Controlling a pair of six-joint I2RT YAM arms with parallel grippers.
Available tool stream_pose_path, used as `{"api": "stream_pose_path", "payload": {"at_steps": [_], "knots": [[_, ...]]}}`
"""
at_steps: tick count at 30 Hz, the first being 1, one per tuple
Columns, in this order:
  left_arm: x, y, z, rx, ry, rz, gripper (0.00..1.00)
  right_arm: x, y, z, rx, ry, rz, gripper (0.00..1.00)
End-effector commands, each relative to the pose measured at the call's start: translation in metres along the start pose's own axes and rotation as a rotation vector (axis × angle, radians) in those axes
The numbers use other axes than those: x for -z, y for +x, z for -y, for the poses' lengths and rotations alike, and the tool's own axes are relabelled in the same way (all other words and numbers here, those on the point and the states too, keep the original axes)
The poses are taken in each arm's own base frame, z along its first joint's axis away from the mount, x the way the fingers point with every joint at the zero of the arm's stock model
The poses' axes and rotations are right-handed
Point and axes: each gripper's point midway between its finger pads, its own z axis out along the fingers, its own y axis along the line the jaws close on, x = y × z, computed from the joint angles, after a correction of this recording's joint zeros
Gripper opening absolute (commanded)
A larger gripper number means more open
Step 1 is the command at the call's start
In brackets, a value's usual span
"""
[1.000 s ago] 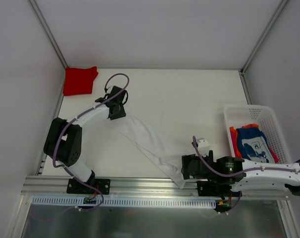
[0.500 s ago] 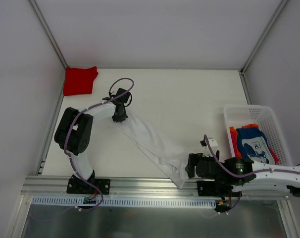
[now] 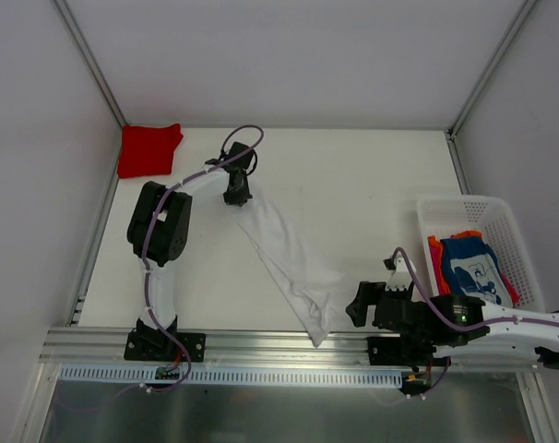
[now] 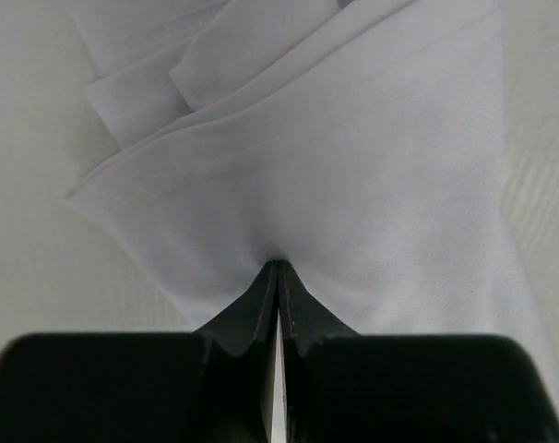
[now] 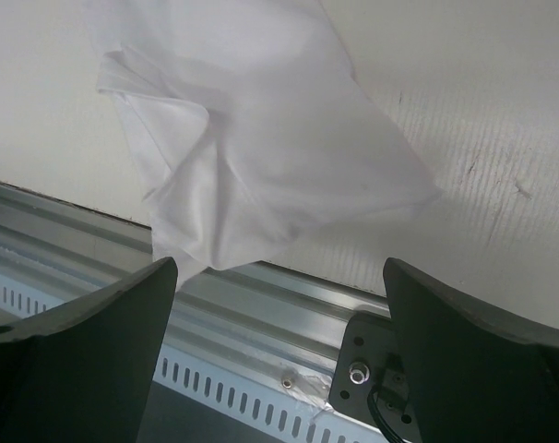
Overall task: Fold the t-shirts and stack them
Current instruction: Fold the tshirt
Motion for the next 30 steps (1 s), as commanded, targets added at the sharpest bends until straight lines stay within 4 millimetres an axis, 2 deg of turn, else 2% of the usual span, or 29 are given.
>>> {"api": "stream_pose_path", "payload": {"at_steps": [1, 3, 4, 6, 8, 9, 10, 11, 12, 13, 14, 15, 16, 17, 19, 21, 24, 25, 26, 27, 28, 29, 30], "knots": [[0.0, -0.03, 0.018, -0.057, 0.063, -0.003, 0.0, 0.006, 0.005, 0.032, 0.063, 0.104, -0.024, 1.0], [-0.01, -0.036, 0.025, -0.072, 0.075, -0.023, 0.0, 0.006, 0.005, 0.029, 0.063, 0.107, -0.032, 0.99], [-0.004, -0.054, 0.034, -0.077, 0.097, 0.005, 0.0, 0.006, 0.005, 0.028, 0.066, 0.103, -0.036, 1.0], [-0.017, -0.055, 0.045, -0.089, 0.133, -0.024, 0.0, 0.004, 0.006, 0.021, 0.065, 0.096, -0.041, 0.99], [-0.022, -0.07, 0.064, -0.097, 0.198, -0.024, 0.0, 0.0, 0.007, 0.012, 0.073, 0.085, -0.042, 0.99], [-0.015, -0.09, 0.08, -0.097, 0.252, 0.014, 0.0, 0.0, 0.006, 0.009, 0.075, 0.082, -0.038, 1.0], [-0.014, -0.095, 0.089, -0.107, 0.294, 0.017, 0.0, -0.002, 0.004, 0.004, 0.074, 0.073, -0.031, 0.99], [-0.028, -0.091, 0.097, -0.116, 0.321, -0.007, 0.0, -0.002, 0.003, 0.001, 0.08, 0.07, -0.03, 0.99], [-0.015, -0.108, 0.117, -0.125, 0.408, 0.027, 0.0, -0.003, 0.003, -0.002, 0.088, 0.074, -0.03, 0.99], [-0.015, -0.113, 0.126, -0.128, 0.448, 0.032, 0.0, -0.004, 0.002, -0.004, 0.088, 0.07, -0.027, 0.99], [-0.027, -0.108, 0.134, -0.131, 0.478, 0.012, 0.0, -0.004, 0.001, -0.006, 0.091, 0.074, -0.026, 0.99], [-0.013, -0.122, 0.151, -0.137, 0.565, 0.038, 0.0, -0.004, 0.001, -0.008, 0.091, 0.072, -0.027, 1.0], [-0.011, -0.126, 0.159, -0.126, 0.603, 0.042, 0.0, -0.006, 0.001, -0.011, 0.092, 0.067, -0.027, 1.0], [-0.021, -0.123, 0.167, -0.123, 0.636, 0.032, 0.0, -0.007, 0.002, -0.013, 0.093, 0.063, -0.03, 0.99], [-0.008, -0.133, 0.185, -0.11, 0.738, 0.053, 0.0, -0.01, 0.004, -0.018, 0.092, 0.056, -0.032, 0.99], [-0.004, -0.143, 0.195, -0.101, 0.772, 0.098, 0.0, -0.011, 0.004, -0.018, 0.095, 0.06, -0.033, 0.99], [0.034, -0.152, 0.21, -0.126, 0.861, 0.136, 0.0, -0.011, 0.003, -0.022, 0.095, 0.053, -0.031, 0.99], [0.048, -0.153, 0.213, -0.142, 0.882, 0.144, 0.0, -0.011, 0.0, -0.031, 0.087, 0.023, -0.021, 1.0], [0.091, -0.167, 0.214, -0.166, 0.906, 0.205, 0.0, -0.011, -0.003, -0.039, 0.091, 0.001, -0.01, 0.99], [0.095, -0.155, 0.21, -0.195, 0.874, 0.196, 0.0, -0.01, -0.01, -0.05, 0.107, -0.033, 0.011, 1.0], [0.157, -0.175, 0.202, -0.215, 0.875, 0.313, 0.0, -0.009, -0.016, -0.057, 0.126, -0.043, 0.026, 0.99], [0.168, -0.182, 0.188, -0.204, 0.79, 0.377, 0.0, -0.007, -0.023, -0.063, 0.146, -0.047, 0.041, 0.99], [0.162, -0.167, 0.172, -0.211, 0.731, 0.36, 0.0, 0.001, -0.043, -0.079, 0.204, -0.044, 0.075, 1.0]]}}
